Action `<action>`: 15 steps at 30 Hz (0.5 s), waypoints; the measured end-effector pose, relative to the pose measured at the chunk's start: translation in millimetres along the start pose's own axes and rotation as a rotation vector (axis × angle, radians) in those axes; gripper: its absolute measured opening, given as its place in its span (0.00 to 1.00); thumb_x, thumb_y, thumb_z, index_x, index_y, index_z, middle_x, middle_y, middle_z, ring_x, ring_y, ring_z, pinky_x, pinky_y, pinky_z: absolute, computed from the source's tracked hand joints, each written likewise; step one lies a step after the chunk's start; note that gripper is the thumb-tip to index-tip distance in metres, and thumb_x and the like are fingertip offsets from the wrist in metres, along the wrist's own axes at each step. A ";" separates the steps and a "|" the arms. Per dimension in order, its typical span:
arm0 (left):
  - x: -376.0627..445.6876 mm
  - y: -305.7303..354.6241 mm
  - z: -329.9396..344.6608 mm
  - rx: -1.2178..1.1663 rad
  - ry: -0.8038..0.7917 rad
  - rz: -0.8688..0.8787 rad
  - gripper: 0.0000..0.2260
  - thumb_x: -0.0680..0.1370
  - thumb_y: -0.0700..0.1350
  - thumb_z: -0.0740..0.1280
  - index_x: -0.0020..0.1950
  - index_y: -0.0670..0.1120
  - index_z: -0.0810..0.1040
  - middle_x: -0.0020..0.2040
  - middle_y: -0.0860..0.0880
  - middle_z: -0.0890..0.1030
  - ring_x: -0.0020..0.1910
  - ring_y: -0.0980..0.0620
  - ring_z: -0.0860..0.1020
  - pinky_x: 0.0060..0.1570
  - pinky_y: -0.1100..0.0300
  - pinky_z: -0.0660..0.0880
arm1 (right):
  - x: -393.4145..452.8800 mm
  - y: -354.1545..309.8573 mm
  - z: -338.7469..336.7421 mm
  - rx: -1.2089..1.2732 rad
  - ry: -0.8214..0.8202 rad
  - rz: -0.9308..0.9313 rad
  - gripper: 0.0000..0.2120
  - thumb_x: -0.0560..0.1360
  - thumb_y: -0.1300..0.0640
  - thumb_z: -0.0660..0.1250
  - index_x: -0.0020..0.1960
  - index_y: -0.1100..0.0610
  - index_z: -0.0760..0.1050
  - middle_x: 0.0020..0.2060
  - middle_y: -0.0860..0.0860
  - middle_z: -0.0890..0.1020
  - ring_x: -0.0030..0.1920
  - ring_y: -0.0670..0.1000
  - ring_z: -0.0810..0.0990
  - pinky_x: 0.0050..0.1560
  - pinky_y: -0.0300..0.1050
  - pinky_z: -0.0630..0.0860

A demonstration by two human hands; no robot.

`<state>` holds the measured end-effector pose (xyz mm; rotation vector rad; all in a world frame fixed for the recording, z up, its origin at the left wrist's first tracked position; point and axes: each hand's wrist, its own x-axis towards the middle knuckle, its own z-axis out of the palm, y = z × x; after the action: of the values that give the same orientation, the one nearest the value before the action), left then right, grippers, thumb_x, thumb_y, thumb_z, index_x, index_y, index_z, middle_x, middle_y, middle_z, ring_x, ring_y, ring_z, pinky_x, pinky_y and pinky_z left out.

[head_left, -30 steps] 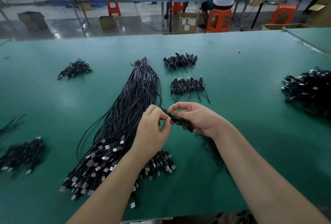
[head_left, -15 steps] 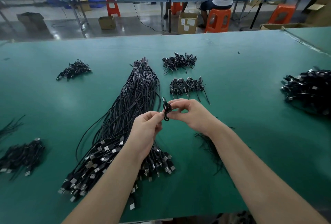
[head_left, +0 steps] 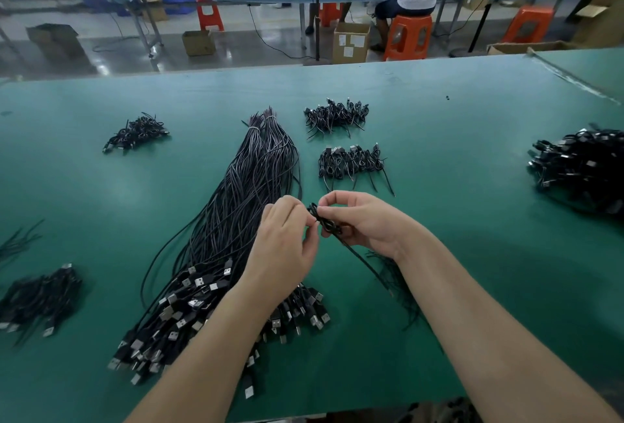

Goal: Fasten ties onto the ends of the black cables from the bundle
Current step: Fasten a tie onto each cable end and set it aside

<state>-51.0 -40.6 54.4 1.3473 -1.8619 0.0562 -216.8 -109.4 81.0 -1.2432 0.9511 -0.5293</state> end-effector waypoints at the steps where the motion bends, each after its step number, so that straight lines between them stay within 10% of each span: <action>1: -0.1 1.2 -0.2 -0.066 -0.006 -0.070 0.07 0.77 0.36 0.71 0.42 0.43 0.75 0.45 0.48 0.75 0.45 0.51 0.72 0.47 0.58 0.70 | -0.1 0.7 0.1 -0.012 0.006 -0.010 0.03 0.80 0.55 0.69 0.48 0.52 0.77 0.36 0.54 0.83 0.30 0.46 0.72 0.29 0.36 0.69; 8: 10.2 -4.2 2.2 -0.746 -0.047 -0.902 0.07 0.79 0.41 0.70 0.42 0.41 0.80 0.35 0.39 0.76 0.37 0.47 0.72 0.41 0.47 0.73 | -5.3 6.6 -0.7 -0.286 0.091 -0.267 0.12 0.76 0.63 0.73 0.57 0.50 0.82 0.52 0.49 0.81 0.38 0.44 0.74 0.40 0.38 0.76; 15: 6.7 4.2 2.4 -0.778 -0.071 -0.886 0.08 0.79 0.41 0.71 0.40 0.43 0.79 0.34 0.48 0.75 0.35 0.50 0.71 0.38 0.53 0.71 | -1.4 9.3 4.8 -0.297 0.181 -0.259 0.07 0.77 0.53 0.73 0.51 0.55 0.84 0.40 0.55 0.86 0.37 0.44 0.77 0.41 0.43 0.74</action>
<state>-56.4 -45.1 58.7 1.4473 -0.9882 -1.0579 -214.9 -103.1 72.8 -1.6202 1.0531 -0.7320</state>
